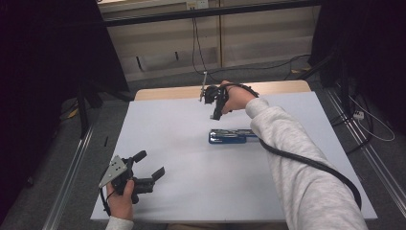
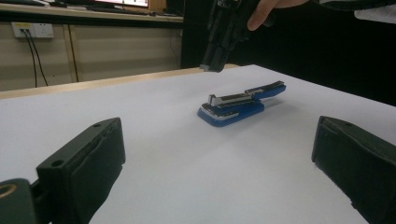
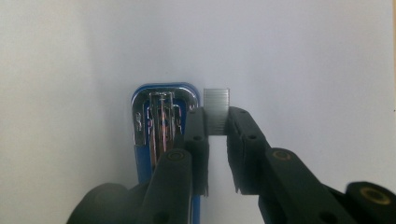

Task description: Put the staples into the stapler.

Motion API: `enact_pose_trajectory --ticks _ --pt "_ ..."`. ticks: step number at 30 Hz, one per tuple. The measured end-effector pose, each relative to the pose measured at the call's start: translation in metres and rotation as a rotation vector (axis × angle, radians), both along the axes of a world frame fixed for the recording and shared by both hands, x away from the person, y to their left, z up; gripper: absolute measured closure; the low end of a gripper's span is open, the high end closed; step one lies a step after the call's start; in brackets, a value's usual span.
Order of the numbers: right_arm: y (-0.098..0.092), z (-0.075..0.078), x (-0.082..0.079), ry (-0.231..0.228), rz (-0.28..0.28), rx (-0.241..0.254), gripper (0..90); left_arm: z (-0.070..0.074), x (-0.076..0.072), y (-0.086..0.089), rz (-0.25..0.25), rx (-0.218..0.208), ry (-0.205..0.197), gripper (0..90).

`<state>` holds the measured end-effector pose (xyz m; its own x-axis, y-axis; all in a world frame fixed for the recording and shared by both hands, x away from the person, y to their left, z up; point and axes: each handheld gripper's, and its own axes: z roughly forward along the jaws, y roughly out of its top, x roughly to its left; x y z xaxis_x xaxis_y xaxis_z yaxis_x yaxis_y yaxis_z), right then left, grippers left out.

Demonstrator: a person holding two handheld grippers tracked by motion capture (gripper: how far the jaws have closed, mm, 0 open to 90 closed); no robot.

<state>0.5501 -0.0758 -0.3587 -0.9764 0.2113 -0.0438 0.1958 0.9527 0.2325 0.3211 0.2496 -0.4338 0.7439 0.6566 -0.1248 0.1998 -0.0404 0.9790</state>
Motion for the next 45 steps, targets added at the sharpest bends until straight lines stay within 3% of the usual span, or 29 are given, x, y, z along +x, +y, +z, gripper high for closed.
enact_pose_trajectory --ticks 19,23,45 --pt "-0.01 -0.001 -0.011 0.04 -0.021 0.039 78.5 -0.001 0.001 -0.002 -0.015 0.015 0.002 3.0" --pt "-0.011 -0.002 -0.014 0.044 -0.003 0.058 78.5 -0.001 0.0 -0.003 -0.015 0.02 0.007 3.0" --pt "-0.01 -0.004 -0.025 0.06 0.016 0.052 78.5 -0.002 0.001 -0.003 -0.014 0.041 0.013 3.1"
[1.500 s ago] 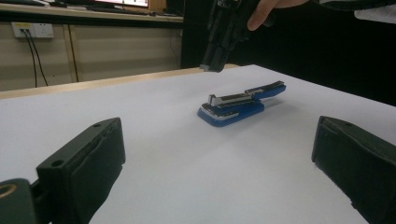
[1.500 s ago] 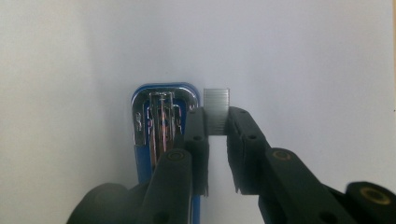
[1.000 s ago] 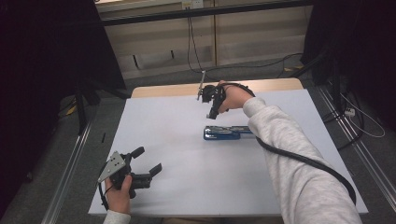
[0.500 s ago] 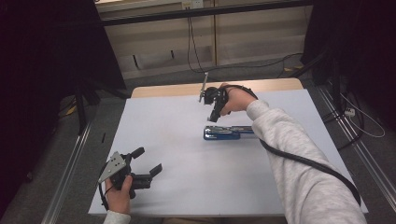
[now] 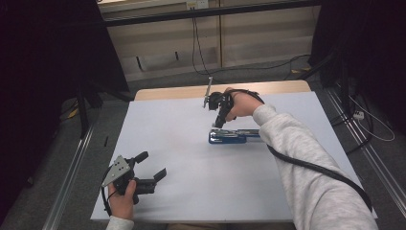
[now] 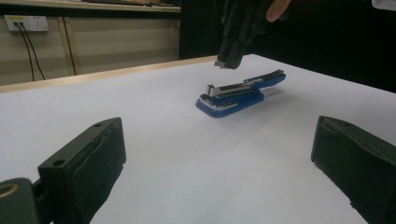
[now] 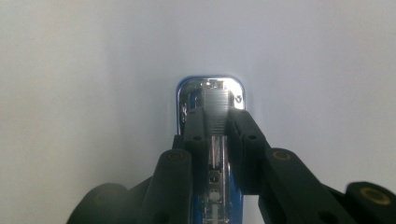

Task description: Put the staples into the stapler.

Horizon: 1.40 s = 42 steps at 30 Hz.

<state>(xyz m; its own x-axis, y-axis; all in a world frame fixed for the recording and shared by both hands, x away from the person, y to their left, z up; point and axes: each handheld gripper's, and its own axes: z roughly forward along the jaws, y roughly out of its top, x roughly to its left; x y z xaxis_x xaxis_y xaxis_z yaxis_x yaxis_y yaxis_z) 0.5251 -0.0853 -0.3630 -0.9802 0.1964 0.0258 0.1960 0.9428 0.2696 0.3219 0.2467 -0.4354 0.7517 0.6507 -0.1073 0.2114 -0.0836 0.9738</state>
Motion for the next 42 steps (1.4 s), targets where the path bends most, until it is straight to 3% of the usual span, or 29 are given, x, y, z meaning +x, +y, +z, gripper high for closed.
enact_pose_trajectory --ticks 22,42 --pt "-0.001 -0.017 0.001 0.024 -0.027 0.003 78.5 0.0 0.0 0.0 0.0 0.0 0.0 3.4" --pt "0.001 -0.029 0.003 0.024 -0.009 0.005 78.4 0.0 -0.001 -0.001 -0.006 0.006 0.008 3.6"
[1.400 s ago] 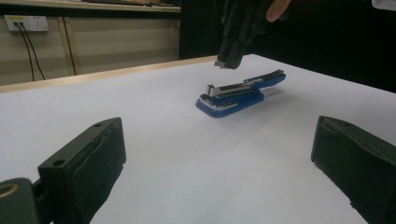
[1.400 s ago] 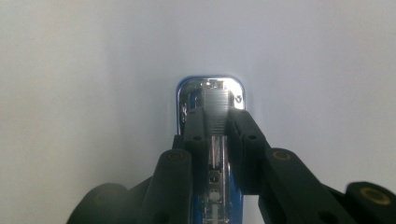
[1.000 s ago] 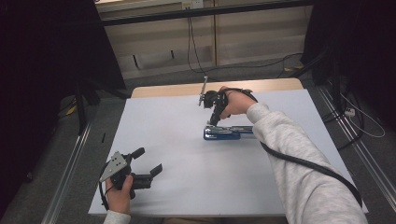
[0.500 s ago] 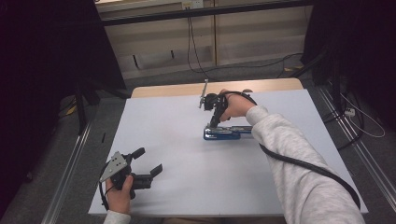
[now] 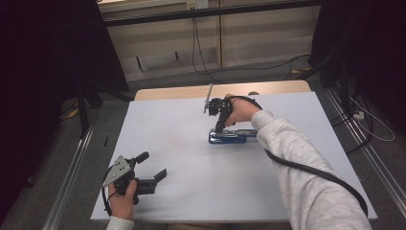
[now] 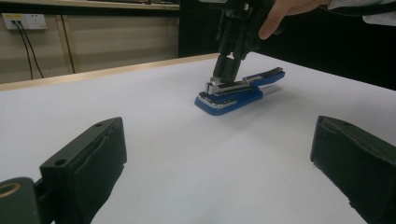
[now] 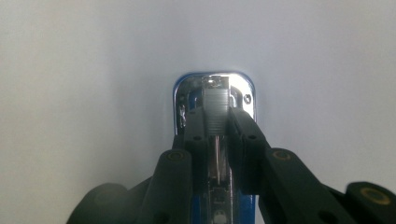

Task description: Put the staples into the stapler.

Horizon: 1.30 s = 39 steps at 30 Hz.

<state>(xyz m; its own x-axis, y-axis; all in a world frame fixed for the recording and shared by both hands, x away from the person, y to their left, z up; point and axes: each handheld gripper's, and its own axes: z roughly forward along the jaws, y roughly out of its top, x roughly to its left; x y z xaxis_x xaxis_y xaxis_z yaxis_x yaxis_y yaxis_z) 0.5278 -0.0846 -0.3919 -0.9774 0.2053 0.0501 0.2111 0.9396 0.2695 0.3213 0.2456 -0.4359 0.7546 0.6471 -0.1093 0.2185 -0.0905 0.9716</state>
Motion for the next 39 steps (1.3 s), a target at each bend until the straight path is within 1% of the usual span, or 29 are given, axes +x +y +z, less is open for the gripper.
enact_pose_trajectory --ticks 1,2,8,13,14,19,21,23,24,25,26,28,29,30,31,34,36,37,39 --pt "0.0 -0.001 0.0 0.008 -0.01 -0.003 78.4 0.0 0.0 0.0 0.001 0.001 -0.002 3.6" --pt "0.0 -0.001 0.0 0.009 0.003 -0.002 78.4 0.0 0.0 0.0 0.001 0.0 -0.002 3.6" --pt "0.0 -0.001 0.001 0.004 -0.011 -0.004 78.4 0.0 0.0 0.0 0.0 0.001 0.0 3.6" --pt "0.001 -0.002 0.0 0.004 -0.002 -0.01 78.4 0.0 0.0 0.0 0.001 -0.002 0.0 3.6" --pt "0.001 -0.002 0.0 0.009 -0.005 -0.019 78.4 0.0 0.0 0.0 0.002 0.0 -0.001 3.6" --pt "0.002 -0.003 0.0 0.007 -0.006 -0.019 78.4 0.0 0.0 0.0 -0.002 0.002 0.003 3.6" --pt "0.003 -0.003 0.001 0.002 -0.003 -0.008 78.3 0.0 0.0 0.0 0.0 0.002 0.005 3.7" --pt "0.003 -0.003 0.001 0.005 -0.002 -0.01 78.3 0.0 0.0 0.0 -0.001 0.002 0.005 3.7" --pt "0.003 -0.004 0.001 0.002 0.003 -0.01 78.1 -0.001 0.0 0.0 -0.001 0.002 0.005 3.7" --pt "0.004 -0.004 0.0 0.004 -0.011 -0.009 77.4 -0.001 0.0 0.0 0.0 0.003 0.003 3.7" --pt "0.004 -0.004 0.001 0.0 -0.004 -0.008 75.3 -0.001 0.0 0.0 0.0 0.003 0.003 3.7" --pt "0.003 -0.003 0.0 -0.009 -0.024 0.023 70.1 -0.001 0.0 0.0 0.001 0.002 0.003 3.7" --pt "0.002 -0.002 0.0 -0.007 -0.031 0.029 70.2 -0.001 0.0 0.0 0.001 0.002 0.003 3.7" --pt "0.001 -0.002 0.0 -0.011 -0.021 0.033 70.1 -0.001 0.001 0.0 0.001 0.004 0.004 3.7" --pt "0.0 -0.001 -0.001 -0.007 -0.038 0.036 68.4 -0.001 0.0 -0.001 0.001 0.003 0.003 3.7" --pt "-0.005 0.001 -0.003 -0.018 -0.047 0.059 65.8 -0.001 0.0 -0.001 0.0 0.003 0.004 3.7" --pt "-0.007 0.002 -0.004 -0.017 -0.054 0.063 65.1 -0.001 0.001 -0.001 0.0 0.0 0.007 3.7" --pt "-0.01 0.004 -0.006 -0.015 -0.072 0.087 62.7 -0.001 0.001 -0.001 0.002 0.004 0.007 3.7" --pt "-0.013 0.004 -0.006 -0.022 -0.068 0.093 62.1 -0.001 0.001 -0.002 0.0 0.005 0.011 3.7"
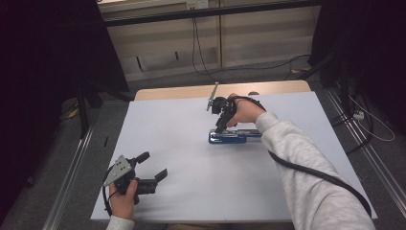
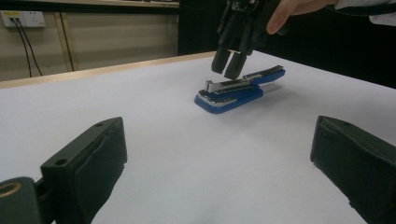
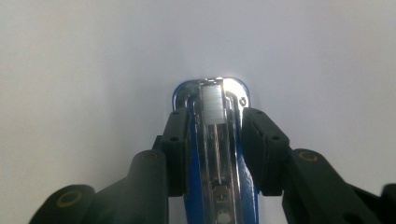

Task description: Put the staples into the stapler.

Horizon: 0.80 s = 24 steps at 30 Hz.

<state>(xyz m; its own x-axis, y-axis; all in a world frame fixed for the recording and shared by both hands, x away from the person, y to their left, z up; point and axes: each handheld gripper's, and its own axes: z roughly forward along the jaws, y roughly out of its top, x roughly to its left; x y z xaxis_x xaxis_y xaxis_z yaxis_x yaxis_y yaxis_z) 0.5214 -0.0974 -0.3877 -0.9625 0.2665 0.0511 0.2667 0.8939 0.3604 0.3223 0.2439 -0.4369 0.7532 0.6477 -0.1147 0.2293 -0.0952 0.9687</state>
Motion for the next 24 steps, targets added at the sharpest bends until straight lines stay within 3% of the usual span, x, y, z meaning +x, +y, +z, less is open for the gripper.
enact_pose_trajectory --ticks 1,7,17,24 --pt "-0.004 0.001 -0.002 0.009 -0.026 0.013 59.9 0.0 0.0 0.0 -0.002 0.005 -0.003 3.7" --pt "-0.016 0.001 -0.009 0.009 -0.061 0.046 55.4 0.0 0.0 -0.001 -0.005 0.016 0.006 3.7" --pt "-0.03 0.0 -0.02 0.014 -0.093 0.086 45.2 0.001 0.005 -0.004 -0.01 0.031 0.004 3.6" --pt "-0.045 0.002 -0.025 -0.004 -0.143 0.112 37.0 0.004 0.01 -0.009 -0.025 0.037 0.008 3.6"
